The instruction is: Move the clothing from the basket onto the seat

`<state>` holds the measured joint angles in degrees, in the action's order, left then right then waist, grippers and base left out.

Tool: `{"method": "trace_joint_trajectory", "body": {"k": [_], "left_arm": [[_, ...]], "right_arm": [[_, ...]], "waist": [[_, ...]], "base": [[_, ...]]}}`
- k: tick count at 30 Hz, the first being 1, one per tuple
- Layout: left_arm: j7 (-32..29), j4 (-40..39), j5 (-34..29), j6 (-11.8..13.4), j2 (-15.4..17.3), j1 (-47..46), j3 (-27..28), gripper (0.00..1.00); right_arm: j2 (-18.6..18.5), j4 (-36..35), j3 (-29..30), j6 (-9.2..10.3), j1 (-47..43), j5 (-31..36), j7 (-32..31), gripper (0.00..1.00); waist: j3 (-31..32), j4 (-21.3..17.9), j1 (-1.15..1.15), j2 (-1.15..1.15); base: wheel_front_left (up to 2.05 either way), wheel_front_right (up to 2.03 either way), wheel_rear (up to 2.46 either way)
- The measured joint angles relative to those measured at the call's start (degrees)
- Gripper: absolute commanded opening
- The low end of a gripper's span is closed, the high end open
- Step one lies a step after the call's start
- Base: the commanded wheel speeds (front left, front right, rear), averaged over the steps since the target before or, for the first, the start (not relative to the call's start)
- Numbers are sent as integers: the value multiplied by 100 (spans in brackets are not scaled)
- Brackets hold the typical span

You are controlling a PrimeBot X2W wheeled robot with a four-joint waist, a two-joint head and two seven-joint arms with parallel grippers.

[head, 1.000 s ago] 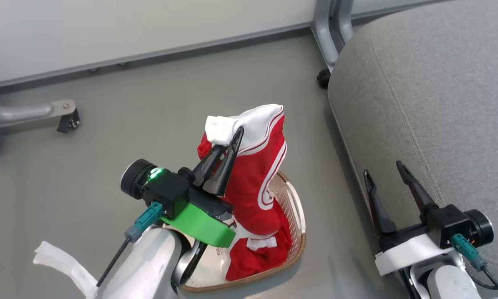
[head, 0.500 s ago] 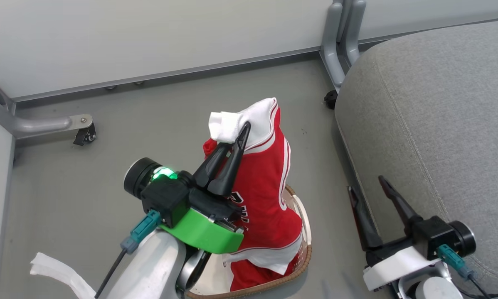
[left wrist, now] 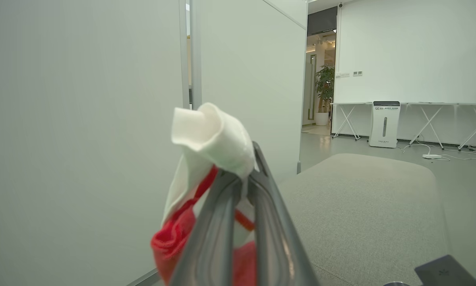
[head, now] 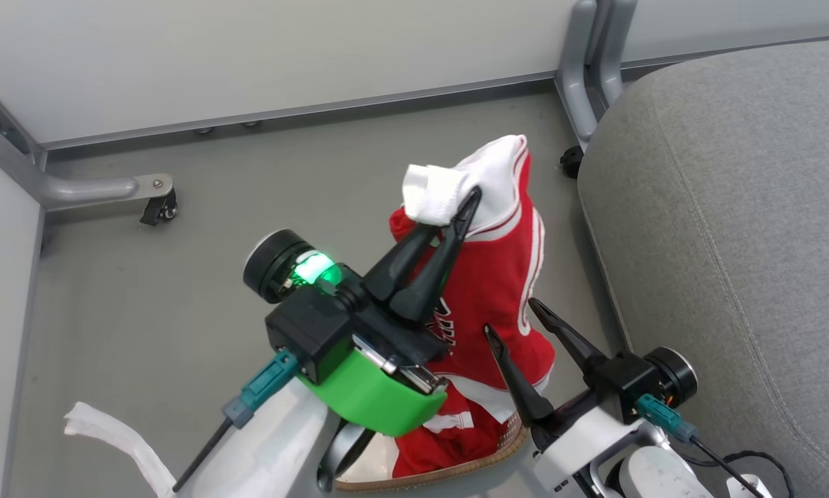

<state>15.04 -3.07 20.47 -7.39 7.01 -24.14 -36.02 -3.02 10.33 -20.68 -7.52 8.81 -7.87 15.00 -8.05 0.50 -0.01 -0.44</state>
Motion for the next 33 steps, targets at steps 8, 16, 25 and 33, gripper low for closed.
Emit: {"method": "trace_joint_trajectory", "body": {"k": [8,16,25,33], "left_arm": [[0,-203,64,0,-23,-163,-353,0],[0,-335,91,-1,-27,-292,-600,0],[0,-353,127,-1,43,-354,-677,0],[1,-216,143,-1,88,-353,-639,0]], "right_arm": [[-10,231,-348,0,244,-85,0,100],[-15,560,-444,0,315,-85,0,100],[-21,589,-667,0,420,-127,0,0],[-66,580,-697,0,424,-163,0,0]], "waist": [[-11,134,0,0],[-13,241,0,0],[-14,324,0,0],[-9,326,0,0]], "base": [[0,0,0],[0,0,0],[0,0,0],[0,0,0]]}}
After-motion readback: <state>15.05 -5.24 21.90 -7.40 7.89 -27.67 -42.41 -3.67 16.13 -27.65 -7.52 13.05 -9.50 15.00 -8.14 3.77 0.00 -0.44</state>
